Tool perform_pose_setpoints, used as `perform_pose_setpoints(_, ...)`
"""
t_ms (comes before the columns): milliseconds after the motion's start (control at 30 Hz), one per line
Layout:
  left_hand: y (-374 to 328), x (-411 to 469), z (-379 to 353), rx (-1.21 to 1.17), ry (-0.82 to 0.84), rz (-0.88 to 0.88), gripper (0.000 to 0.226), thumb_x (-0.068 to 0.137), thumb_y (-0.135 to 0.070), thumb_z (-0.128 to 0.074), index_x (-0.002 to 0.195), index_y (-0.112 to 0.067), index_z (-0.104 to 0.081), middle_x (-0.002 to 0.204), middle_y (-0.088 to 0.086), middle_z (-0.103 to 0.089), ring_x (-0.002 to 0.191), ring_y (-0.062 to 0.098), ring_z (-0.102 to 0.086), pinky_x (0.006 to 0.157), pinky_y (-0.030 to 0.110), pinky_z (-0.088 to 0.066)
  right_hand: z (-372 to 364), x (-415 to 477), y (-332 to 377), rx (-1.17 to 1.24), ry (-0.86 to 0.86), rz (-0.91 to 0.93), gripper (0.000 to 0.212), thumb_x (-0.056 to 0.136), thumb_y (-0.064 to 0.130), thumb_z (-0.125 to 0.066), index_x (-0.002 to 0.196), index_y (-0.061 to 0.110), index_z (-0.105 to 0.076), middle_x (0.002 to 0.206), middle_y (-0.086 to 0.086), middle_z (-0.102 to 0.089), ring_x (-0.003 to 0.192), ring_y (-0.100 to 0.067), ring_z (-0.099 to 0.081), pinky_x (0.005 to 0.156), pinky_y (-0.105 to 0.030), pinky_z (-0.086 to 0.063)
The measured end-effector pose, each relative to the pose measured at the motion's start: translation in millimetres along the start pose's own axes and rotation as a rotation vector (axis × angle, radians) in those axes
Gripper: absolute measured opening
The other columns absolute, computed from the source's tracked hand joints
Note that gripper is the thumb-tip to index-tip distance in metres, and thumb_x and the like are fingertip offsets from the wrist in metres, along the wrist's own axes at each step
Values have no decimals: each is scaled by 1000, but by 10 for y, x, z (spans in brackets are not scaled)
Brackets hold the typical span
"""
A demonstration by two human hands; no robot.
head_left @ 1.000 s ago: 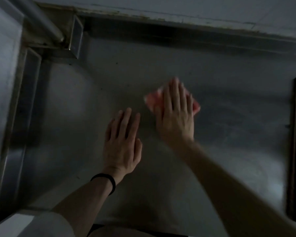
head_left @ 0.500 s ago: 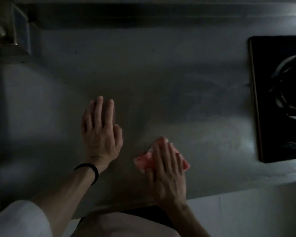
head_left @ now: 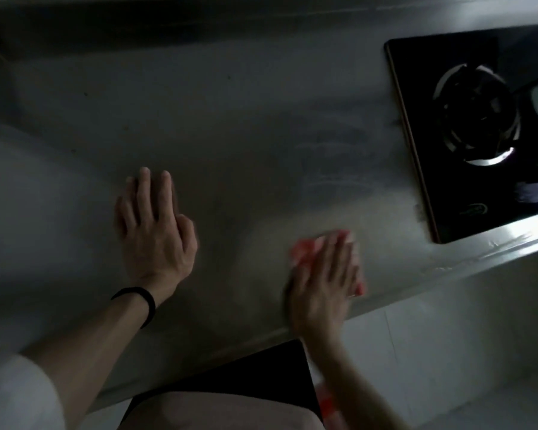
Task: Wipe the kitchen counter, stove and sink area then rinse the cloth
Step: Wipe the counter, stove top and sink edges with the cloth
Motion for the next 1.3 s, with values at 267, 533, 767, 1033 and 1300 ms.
perform_pose_setpoints(267,21,-4,-16,-7,-28,-9,71,96,-31,-39,164,-13,-26,172,18,-20,154,45,-25,125,56,-19,-381,-710,428,-93,77,430,70,110,50,-29,168,16,-9,176,-9,-1,163,-25,-4,130,-43,1)
perform_pose_setpoints(533,1,-13,-21,-13,-59,-9,70,97,-32,-37,163,-11,-30,170,20,-23,151,48,-27,123,58,-19,461,576,-970,-73,2,213,73,104,45,-30,166,10,-16,174,-7,-6,162,-26,-6,130,-52,-16)
perform_pose_setpoints(767,-58,12,-21,7,-60,14,72,92,-29,-39,160,-9,-31,166,25,-25,147,52,-30,122,61,-21,684,1202,-1320,-137,35,261,73,106,49,-17,166,13,3,175,-8,11,162,-20,13,132,-45,2)
perform_pose_setpoints(1033,-507,187,7,-8,1,89,73,87,-34,-41,157,-10,-38,165,22,-31,146,48,-34,122,61,-23,818,2160,-473,-102,-41,441,73,106,40,-35,164,1,-16,173,-21,-7,162,-33,-5,132,-47,-4)
perform_pose_setpoints(1300,-1068,547,-149,-51,-4,196,73,93,-37,-36,164,-23,-26,171,15,-22,153,40,-26,125,59,-17,808,2667,-69,-65,-44,519,72,107,43,-31,166,6,-12,175,-17,-3,162,-30,-1,132,-46,-1)
Point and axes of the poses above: each hand's wrist, its own x-axis towards the middle knuckle, its own z-axis out of the back of the hand, y = z × x, the point moved 7 cm from there along x, towards the middle knuckle
